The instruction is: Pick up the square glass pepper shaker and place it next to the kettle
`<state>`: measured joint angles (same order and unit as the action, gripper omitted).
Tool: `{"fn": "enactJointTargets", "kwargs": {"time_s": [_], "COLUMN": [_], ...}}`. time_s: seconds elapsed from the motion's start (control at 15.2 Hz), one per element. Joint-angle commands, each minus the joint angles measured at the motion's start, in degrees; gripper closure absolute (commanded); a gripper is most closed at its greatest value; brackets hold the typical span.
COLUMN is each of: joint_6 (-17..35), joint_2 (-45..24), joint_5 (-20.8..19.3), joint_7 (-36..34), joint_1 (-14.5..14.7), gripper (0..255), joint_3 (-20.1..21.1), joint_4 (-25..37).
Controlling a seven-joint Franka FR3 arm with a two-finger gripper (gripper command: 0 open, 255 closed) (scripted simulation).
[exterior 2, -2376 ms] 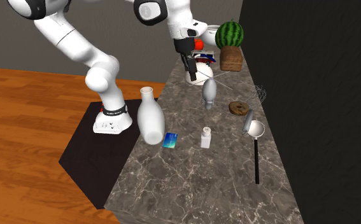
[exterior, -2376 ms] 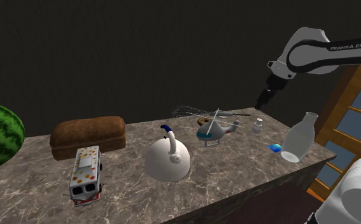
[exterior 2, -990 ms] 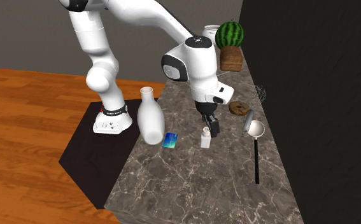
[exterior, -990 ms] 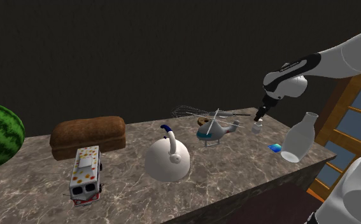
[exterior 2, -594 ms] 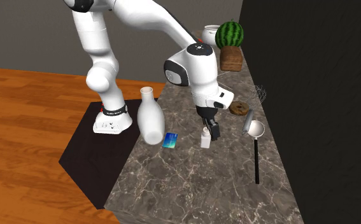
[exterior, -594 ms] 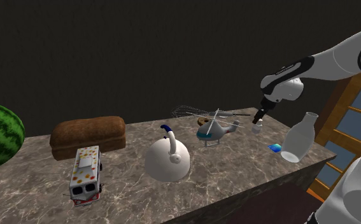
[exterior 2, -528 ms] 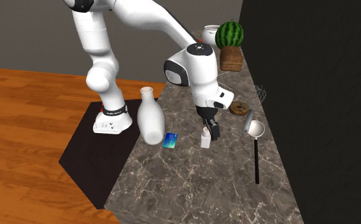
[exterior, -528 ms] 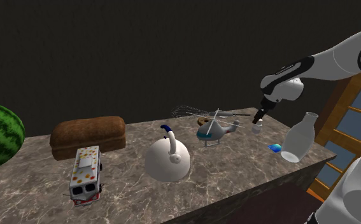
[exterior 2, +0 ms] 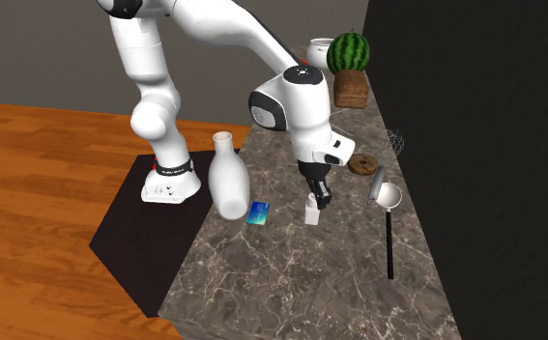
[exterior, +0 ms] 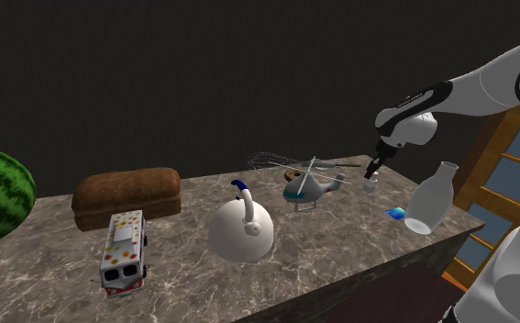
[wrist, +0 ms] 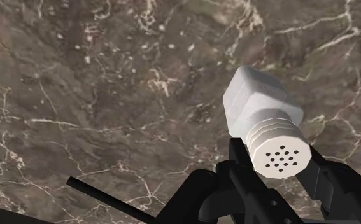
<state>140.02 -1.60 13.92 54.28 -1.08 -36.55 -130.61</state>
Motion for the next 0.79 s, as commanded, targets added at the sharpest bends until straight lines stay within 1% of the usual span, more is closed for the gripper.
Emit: {"fn": "enactJointTargets", "kwargs": {"time_s": [0.0,0.26,0.73], "joint_6": [0.01,0.02,-4.79], "joint_2": [-0.02,-0.02,3.82], "joint_5": [-0.01,0.00,-4.49], "joint_7": [0.00,0.01,-3.67], "joint_1": [-0.01,-0.01,0.00], "gripper": [255,255,255], "joint_3": [-0.02,-0.01,-0.03], "joint_4": [-0.01,0.00,2.12]}}
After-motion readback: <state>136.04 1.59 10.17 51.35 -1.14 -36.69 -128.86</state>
